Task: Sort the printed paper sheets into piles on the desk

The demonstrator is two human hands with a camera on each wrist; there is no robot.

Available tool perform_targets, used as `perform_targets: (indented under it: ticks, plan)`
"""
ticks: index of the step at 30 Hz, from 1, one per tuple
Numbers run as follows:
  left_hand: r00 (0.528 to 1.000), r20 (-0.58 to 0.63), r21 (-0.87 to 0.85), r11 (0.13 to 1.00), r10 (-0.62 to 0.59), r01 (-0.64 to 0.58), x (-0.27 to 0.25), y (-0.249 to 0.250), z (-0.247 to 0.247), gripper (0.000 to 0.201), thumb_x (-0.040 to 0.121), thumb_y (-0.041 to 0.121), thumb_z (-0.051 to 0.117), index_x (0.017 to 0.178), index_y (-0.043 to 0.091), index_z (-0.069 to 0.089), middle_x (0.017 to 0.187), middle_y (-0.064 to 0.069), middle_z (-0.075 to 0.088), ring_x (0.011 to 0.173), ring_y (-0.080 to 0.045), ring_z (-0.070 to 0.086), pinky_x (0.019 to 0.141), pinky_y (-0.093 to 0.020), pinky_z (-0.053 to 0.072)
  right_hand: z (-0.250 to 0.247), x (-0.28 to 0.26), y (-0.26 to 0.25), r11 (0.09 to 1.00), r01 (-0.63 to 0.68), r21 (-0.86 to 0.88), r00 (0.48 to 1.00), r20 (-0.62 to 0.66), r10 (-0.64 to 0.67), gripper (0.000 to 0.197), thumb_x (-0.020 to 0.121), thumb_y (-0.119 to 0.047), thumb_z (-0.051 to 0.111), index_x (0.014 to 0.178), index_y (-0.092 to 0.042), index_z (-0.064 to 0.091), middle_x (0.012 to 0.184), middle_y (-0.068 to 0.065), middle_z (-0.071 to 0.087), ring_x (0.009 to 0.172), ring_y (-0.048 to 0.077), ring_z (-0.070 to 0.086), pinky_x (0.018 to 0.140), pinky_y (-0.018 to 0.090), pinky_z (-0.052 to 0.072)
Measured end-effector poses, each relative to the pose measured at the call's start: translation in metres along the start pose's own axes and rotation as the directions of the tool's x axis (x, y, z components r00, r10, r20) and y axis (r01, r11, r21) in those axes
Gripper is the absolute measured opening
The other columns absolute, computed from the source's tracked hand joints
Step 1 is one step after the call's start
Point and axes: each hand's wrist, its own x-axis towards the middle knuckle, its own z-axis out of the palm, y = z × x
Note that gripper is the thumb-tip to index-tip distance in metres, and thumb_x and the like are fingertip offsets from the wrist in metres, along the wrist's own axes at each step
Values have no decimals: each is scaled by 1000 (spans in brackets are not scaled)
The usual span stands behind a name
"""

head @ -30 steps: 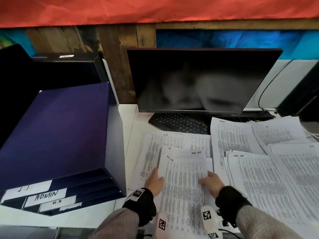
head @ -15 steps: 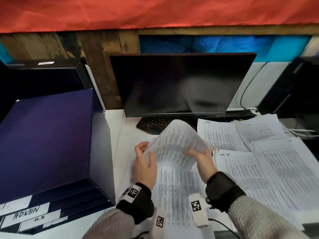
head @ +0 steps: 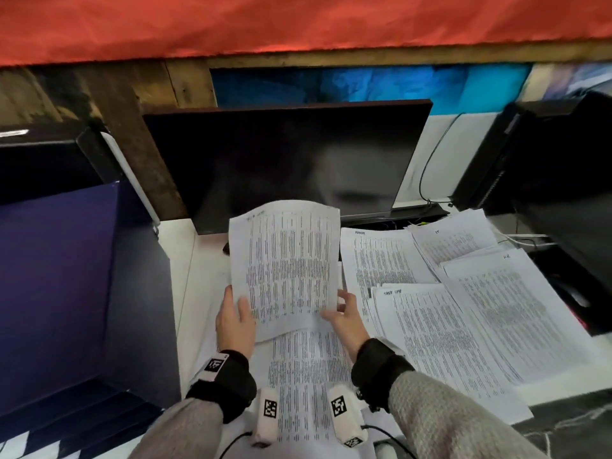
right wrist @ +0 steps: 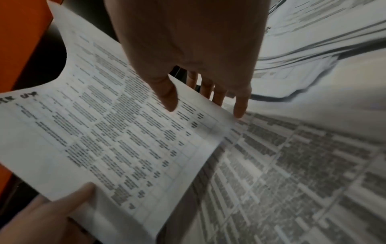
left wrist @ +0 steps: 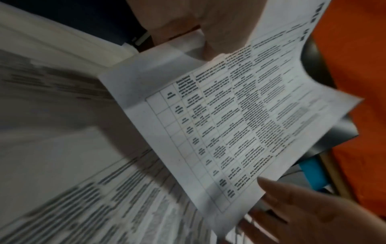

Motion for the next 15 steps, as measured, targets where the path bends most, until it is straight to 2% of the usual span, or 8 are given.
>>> perform_targets:
  ticks: [2,4,6,8,10,11,13,15]
  plan:
    - [998,55,-70,997,30,-26,-3,15,7,37,100,23,37,136,29,42,127,3,56,116,-18,55,104,-43,43,-18,-2,0,1000,29,6,1000,3,-29,48,93,-15,57,132,-18,30,111,-4,51,95,5,55,71,11,46]
    - [984,176,-42,999,18,-11,-10,28,21,43,101,20,37,143,22,34,133,3,50,121,-18,50,107,-40,39,-37,0,0,998,55,-1,997,-63,-55,33,93,-12,55,124,-16,44,112,-1,59,95,10,61,75,18,50]
    - [949,315,-1,1000,-29,31,-21,38,40,44,101,21,39,144,20,32,128,5,52,115,-15,52,105,-39,40,-66,9,5,998,64,10,981,-186,-61,22,92,0,49,109,-12,58,103,6,69,86,15,66,71,25,55]
    - [920,387,64,997,-61,39,-26,35,54,31,100,29,42,130,23,43,115,2,60,103,-18,60,98,-41,48,-104,17,13,999,2,34,960,-280,8,20,85,4,50,97,-9,60,93,14,67,71,18,64,67,29,52]
    - [925,362,168,984,-115,56,-22,18,58,24,99,32,42,121,22,47,113,-4,62,99,-20,60,93,-37,48,-147,22,27,994,-104,-40,931,-356,83,17,84,1,52,96,-10,56,89,19,59,61,17,56,66,30,44]
    - [933,325,284,957,-153,58,-20,8,55,23,99,29,42,119,21,48,117,-6,61,101,-20,58,93,-35,47,-167,19,33,974,-181,-138,910,-398,113,14,86,-1,52,97,-9,56,89,19,57,62,19,54,69,31,44]
    - [947,219,549,832,-233,78,-12,-15,44,26,97,27,45,121,21,48,123,-5,55,108,-22,53,93,-36,44,-203,4,44,921,-297,-252,857,-495,141,9,90,-4,52,98,-4,58,90,18,56,73,25,52,75,32,43]
    - [943,111,678,718,-313,158,-7,-34,28,36,92,30,51,126,21,43,128,-7,46,116,-25,46,92,-39,42,-227,-12,52,874,-389,-293,822,-538,185,12,92,-8,53,100,0,58,91,16,55,82,25,50,73,30,42]
